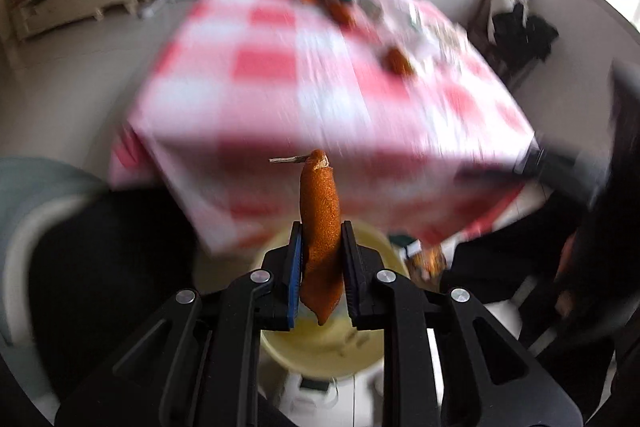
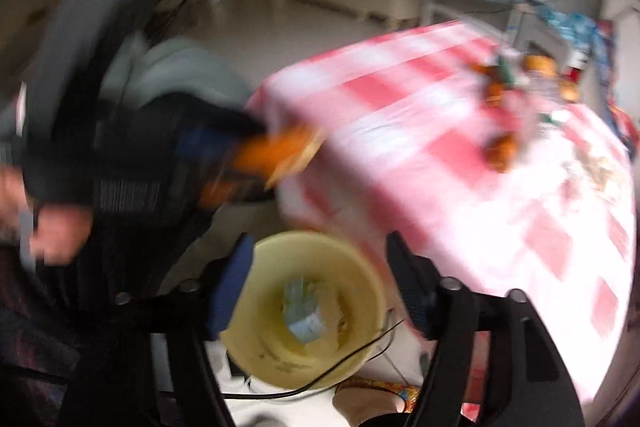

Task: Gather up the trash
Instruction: 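Drop the orange stick from the left tool while the right tool drops the carton into the bucket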

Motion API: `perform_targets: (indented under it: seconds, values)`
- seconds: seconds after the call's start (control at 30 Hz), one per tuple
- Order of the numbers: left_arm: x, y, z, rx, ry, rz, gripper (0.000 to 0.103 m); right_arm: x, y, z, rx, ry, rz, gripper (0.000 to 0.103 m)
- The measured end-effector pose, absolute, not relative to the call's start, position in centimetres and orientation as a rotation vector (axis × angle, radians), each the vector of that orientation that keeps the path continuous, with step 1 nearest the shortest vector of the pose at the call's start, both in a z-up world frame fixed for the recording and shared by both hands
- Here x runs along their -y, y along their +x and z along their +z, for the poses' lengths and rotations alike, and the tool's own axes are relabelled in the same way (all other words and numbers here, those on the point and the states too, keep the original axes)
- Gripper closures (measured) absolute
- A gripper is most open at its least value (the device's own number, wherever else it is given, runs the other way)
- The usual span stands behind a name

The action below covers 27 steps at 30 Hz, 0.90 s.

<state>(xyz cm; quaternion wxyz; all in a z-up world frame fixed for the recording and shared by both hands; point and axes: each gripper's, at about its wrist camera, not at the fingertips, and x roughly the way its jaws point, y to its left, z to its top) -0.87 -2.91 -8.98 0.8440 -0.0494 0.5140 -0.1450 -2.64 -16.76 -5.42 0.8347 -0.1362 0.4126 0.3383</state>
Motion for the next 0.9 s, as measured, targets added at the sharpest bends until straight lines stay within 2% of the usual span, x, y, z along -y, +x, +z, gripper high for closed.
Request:
perform_targets:
  seconds: [0.03,0.13,0.2,0.27,0.37,0.43,0.9]
  values:
    - [3.3,-1.0,-9.6,-1.113,-0.095,-0.313,0.085,17.5,-2.6,-5.0,-0.854,-0.257,0.677,0.028]
    - [4.2,-1.3,-11.5,-1.189,-0.041,-0.304,0.084,20.8,-2.1,-4.2,-0.807,-0.12,0.544,0.026]
    - [4.3,-1.2,-11.2,-1.183,-0.031,-0.285,0.075,22.3,-2.1,-4.1,-0.783,-0.052,0.466,0.024]
    - [4.3,-0.8,-10.0,-1.109,-0.003,-0.229,0.048,23.4,-2.1,-3.7,-0.759,-0.001,0.406,0.021]
    - [3.9,-0.5,-7.9,-0.955,0.074,-0.108,0.026,24.0,-2.3,-3.6,-0.73,0.044,0.339,0.019]
    - [3.5,-0.5,-7.4,-0.86,0.108,-0.014,0.02,24.3,-2.3,-3.4,-0.719,0.051,0.308,0.019]
    - [2.1,-0.5,-7.6,-0.818,0.067,0.026,0.016,24.3,-3.9,-4.1,-0.696,-0.067,0.242,0.014]
